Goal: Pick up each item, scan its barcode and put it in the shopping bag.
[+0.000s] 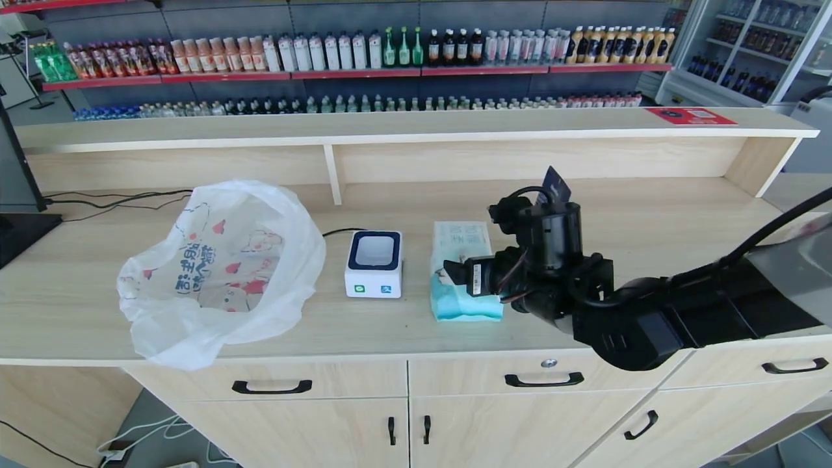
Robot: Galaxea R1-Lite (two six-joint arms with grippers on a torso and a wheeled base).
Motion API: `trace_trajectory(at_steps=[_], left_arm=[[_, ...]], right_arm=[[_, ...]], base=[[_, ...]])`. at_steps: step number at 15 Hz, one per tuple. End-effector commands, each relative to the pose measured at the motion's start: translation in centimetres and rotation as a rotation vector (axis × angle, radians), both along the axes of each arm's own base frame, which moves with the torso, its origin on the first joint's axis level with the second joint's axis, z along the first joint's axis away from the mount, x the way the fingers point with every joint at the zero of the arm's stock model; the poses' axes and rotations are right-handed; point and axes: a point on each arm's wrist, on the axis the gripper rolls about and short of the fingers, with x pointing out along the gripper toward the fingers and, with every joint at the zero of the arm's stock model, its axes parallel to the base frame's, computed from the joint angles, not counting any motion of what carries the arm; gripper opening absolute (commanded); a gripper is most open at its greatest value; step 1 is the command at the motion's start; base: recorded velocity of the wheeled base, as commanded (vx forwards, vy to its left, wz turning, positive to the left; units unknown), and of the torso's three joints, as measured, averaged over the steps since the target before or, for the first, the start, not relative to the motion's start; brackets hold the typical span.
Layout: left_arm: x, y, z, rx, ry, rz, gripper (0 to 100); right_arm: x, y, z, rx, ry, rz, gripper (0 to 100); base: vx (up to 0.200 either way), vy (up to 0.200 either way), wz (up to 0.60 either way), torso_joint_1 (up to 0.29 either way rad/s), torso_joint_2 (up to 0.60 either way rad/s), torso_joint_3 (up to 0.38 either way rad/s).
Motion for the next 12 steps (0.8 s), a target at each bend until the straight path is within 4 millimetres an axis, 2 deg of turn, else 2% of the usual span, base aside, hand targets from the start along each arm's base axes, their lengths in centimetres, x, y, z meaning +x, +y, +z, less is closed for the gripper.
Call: trace_trajectory(at_steps=[1,3,7,12], left_arm=[[0.0,0.0,0.0,0.000,0.000,0.000,0],[0.0,0.0,0.0,0.000,0.000,0.000,0],[0.0,0.0,0.0,0.000,0.000,0.000,0],[0.0,0.0,0.0,0.000,0.000,0.000,0]], right_arm=[[-0.3,0.2,3.1,0.059,-0.012,0.000,100],[1.1,0.3,3.8,0.042,0.030,-0.027,100],[2.0,0.8,1.7,-0.028,0.112,-0.077,100],[3.9,1.9,1.3,-0.061,0.175,-0.067,100]], base=[[0.000,0.000,0.00,0.000,0.00,0.000],[0.000,0.000,0.00,0.000,0.00,0.000],[0.000,0.000,0.00,0.000,0.00,0.000],[0.000,0.000,0.00,0.000,0.00,0.000]])
